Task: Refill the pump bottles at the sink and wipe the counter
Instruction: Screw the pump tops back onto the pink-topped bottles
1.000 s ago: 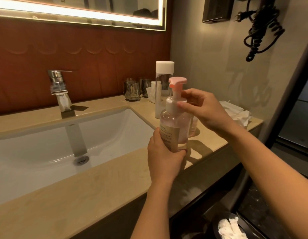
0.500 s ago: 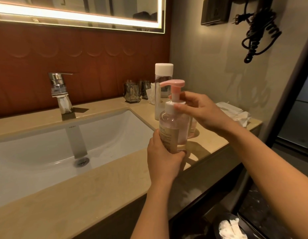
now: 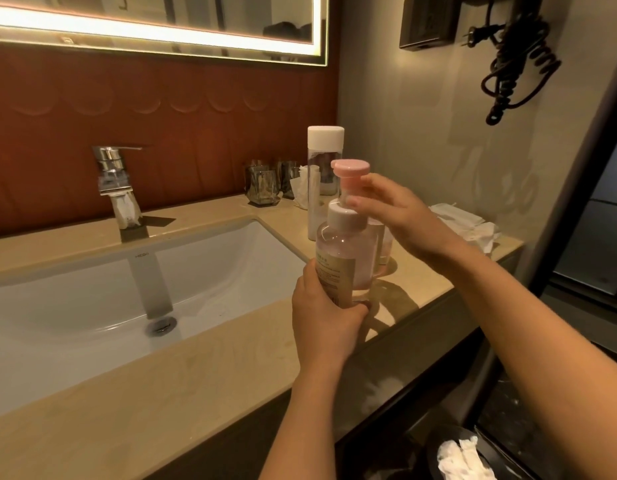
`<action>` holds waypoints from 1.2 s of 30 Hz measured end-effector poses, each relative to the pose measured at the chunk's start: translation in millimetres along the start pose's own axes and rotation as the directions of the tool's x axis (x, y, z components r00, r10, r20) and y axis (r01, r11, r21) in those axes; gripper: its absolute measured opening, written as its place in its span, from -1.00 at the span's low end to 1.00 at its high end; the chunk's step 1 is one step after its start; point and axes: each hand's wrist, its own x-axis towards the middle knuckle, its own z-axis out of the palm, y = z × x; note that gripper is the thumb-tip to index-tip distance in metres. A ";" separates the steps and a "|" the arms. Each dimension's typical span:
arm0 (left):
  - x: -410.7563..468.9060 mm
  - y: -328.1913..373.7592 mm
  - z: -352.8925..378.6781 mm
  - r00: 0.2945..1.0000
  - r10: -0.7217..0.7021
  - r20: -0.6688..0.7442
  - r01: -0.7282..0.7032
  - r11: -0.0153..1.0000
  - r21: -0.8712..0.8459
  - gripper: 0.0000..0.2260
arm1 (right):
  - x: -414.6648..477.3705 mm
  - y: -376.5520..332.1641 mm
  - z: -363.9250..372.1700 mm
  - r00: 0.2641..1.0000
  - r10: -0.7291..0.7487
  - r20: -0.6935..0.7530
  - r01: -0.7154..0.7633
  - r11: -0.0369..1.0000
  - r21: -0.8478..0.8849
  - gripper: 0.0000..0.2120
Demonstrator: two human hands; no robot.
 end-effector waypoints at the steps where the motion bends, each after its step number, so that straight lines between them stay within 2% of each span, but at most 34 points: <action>1: -0.1 0.0 0.1 1.000 0.001 0.002 -0.001 1.000 0.000 -0.31 | -0.2 1.0 -2.4 1.000 -0.006 0.018 0.006 1.000 -0.011 -0.60; 3: 0.0 -0.4 0.3 1.000 0.001 0.002 -0.001 1.000 0.002 -0.31 | 0.0 1.6 -2.2 0.999 -0.014 -0.034 0.013 0.999 -0.042 -0.63; 5: 0.1 -1.2 0.6 1.000 -0.001 -0.003 0.001 1.000 0.007 -0.31 | 1.5 3.3 3.5 0.987 -0.034 -0.157 0.019 0.995 -0.100 -0.63; 10: 0.5 -1.4 0.8 1.000 -0.012 -0.014 0.013 1.000 0.021 -0.31 | 4.4 3.4 22.0 0.912 -0.092 -0.400 -0.080 0.917 -0.391 -0.46; 12: 0.1 -1.4 0.4 1.000 -0.008 -0.012 0.009 1.000 0.018 -0.32 | 3.9 1.3 19.8 0.924 -0.099 -0.369 -0.062 0.914 -0.401 -0.47; 15: 0.1 -0.6 -0.2 1.000 -0.010 -0.004 0.010 1.000 0.010 -0.31 | -0.4 -0.4 8.1 0.995 -0.010 -0.100 -0.001 0.995 -0.104 -0.55; 17: 0.0 0.3 -0.4 1.000 -0.005 -0.001 0.005 1.000 0.013 -0.31 | -2.9 0.2 0.5 0.999 0.023 0.048 -0.020 0.998 -0.058 -0.55; 19: 0.4 0.3 -0.3 1.000 -0.005 0.002 0.005 1.000 0.015 -0.31 | -1.5 2.1 -0.6 1.000 0.022 0.008 -0.021 0.997 -0.077 -0.55; 22: 0.1 0.2 -0.6 1.000 -0.008 0.001 0.008 1.000 0.012 -0.32 | 3.9 3.8 11.6 0.976 -0.010 -0.218 -0.036 0.977 -0.209 -0.52; 25: -0.2 0.0 -0.1 1.000 -0.011 -0.006 0.011 1.000 0.014 -0.31 | 5.5 7.7 24.6 0.949 -0.018 -0.316 -0.080 0.953 -0.294 -0.42; 27: 0.0 -0.1 0.2 1.000 -0.010 -0.007 0.010 1.000 0.017 -0.31 | 4.7 6.0 23.4 0.958 -0.011 -0.285 -0.069 0.961 -0.266 -0.45; 30: 0.0 -0.6 -0.4 1.000 0.007 -0.007 -0.007 1.000 0.013 -0.33 | -0.7 1.1 11.5 0.997 0.035 -0.073 -0.035 0.999 0.003 -0.56; 32: -0.6 0.7 -1.7 1.000 0.014 -0.006 -0.014 1.000 0.004 -0.34 | -3.1 2.6 4.1 0.999 0.032 0.020 -0.032 0.999 0.012 -0.57; 36: -2.0 2.1 -2.0 1.000 0.022 -0.005 -0.022 1.000 -0.020 -0.40 | -1.5 4.0 1.7 0.999 0.021 -0.032 -0.020 1.000 0.010 -0.59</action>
